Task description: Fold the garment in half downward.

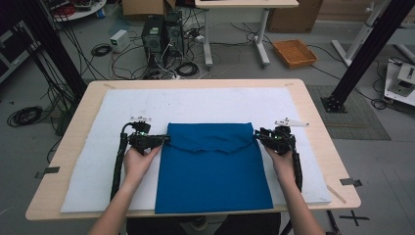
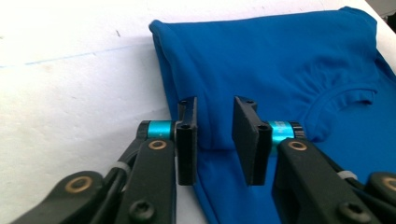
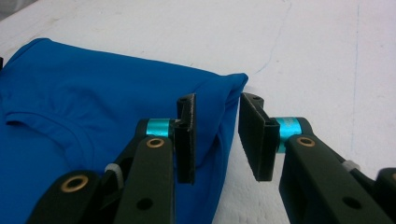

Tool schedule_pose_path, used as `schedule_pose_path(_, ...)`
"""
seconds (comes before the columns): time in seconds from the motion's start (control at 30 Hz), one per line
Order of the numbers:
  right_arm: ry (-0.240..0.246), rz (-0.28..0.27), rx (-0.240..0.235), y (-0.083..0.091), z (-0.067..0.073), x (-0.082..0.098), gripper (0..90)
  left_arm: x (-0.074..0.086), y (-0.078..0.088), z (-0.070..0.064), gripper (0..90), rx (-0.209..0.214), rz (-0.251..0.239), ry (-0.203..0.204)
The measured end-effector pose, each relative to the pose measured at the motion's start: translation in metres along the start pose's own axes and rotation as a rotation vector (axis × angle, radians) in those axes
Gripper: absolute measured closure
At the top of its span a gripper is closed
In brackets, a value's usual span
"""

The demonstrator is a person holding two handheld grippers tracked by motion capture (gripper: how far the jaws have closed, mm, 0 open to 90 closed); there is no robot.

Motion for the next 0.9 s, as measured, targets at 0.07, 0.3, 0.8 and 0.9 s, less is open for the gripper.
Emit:
schedule_pose_path(0.07,-0.002,0.006,-0.005,-0.0006,0.0010,0.0013,67.9,0.0003,-0.0003,-0.0016,79.7,0.005,0.002,-0.010)
schedule_pose_path(0.3,-0.010,0.025,-0.017,-0.0015,0.0045,0.0040,67.9,-0.0002,-0.0008,-0.0019,88.6,-0.003,-0.005,-0.025)
schedule_pose_path(0.8,-0.009,0.026,-0.022,-0.0008,0.0036,0.0049,68.1,0.0034,-0.0031,-0.0032,82.1,-0.028,0.011,-0.017)
schedule_pose_path(0.9,-0.012,0.030,-0.027,-0.0007,0.0047,0.0053,70.1,0.0019,-0.0021,-0.0039,85.0,-0.021,0.001,-0.024)
Point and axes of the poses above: each handheld gripper's, and its own axes: y roughly backward along the jaws, x roughly out of its underside, z roughly to its left, the point moved 10 cm from there along -y, roughly forward along the jaws, and after that the axes turned 6 degrees about -z, right-handed, at the moved point
